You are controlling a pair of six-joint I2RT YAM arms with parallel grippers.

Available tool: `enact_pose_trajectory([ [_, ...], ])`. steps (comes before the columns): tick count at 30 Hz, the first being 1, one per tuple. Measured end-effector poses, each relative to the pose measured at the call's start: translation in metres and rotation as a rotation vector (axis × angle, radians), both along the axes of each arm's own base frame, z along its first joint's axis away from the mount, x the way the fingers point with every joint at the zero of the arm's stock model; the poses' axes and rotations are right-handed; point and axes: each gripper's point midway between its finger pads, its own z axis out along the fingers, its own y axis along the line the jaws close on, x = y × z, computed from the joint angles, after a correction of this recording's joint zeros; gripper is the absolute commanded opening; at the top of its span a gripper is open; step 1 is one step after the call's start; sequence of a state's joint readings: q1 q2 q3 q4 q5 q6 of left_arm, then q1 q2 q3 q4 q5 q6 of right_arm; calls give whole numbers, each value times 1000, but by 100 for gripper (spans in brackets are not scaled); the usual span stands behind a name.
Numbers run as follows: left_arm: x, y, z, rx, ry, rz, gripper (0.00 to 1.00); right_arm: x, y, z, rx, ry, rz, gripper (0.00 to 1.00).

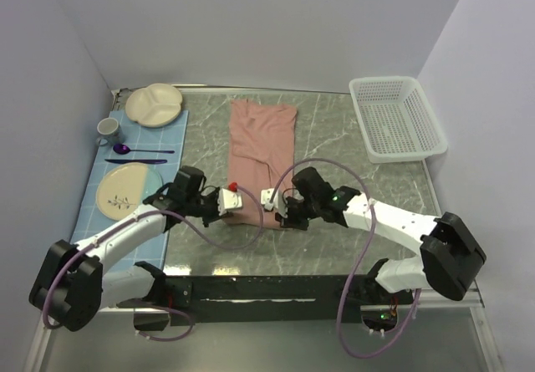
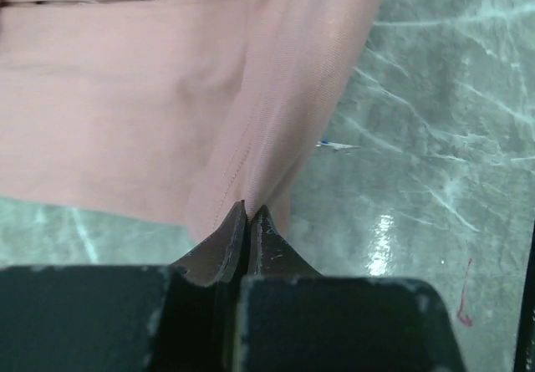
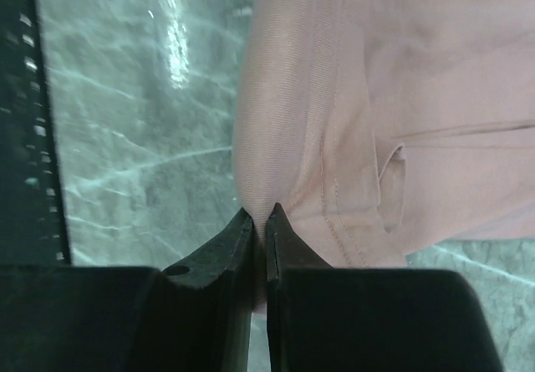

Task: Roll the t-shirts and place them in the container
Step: Roll the T-shirt to the center of the board.

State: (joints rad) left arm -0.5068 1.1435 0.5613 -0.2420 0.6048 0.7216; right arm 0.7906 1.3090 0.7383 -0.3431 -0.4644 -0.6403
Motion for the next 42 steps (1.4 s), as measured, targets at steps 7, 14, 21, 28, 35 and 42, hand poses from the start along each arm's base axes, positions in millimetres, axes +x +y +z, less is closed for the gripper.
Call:
enact_pose_trajectory([
  [7, 16, -2, 9, -8, 152, -39, 6, 11, 1, 10, 21, 177, -7, 12],
  [14, 19, -1, -10, 5, 368, -75, 5, 14, -9, -15, -3, 396, -44, 12],
  [21, 50, 4, -13, -34, 475, -37, 4, 48, -6, -13, 52, 525, -102, 14],
  [28, 64, 4, -22, -23, 520, -40, 3, 74, -6, -21, 31, 617, -122, 15],
  [35, 73, 4, -37, -6, 539, -6, 5, 74, -10, -38, -15, 686, -155, 22],
  [42, 80, 6, -53, 22, 568, 47, 4, 85, -15, -38, -35, 693, -242, 54],
])
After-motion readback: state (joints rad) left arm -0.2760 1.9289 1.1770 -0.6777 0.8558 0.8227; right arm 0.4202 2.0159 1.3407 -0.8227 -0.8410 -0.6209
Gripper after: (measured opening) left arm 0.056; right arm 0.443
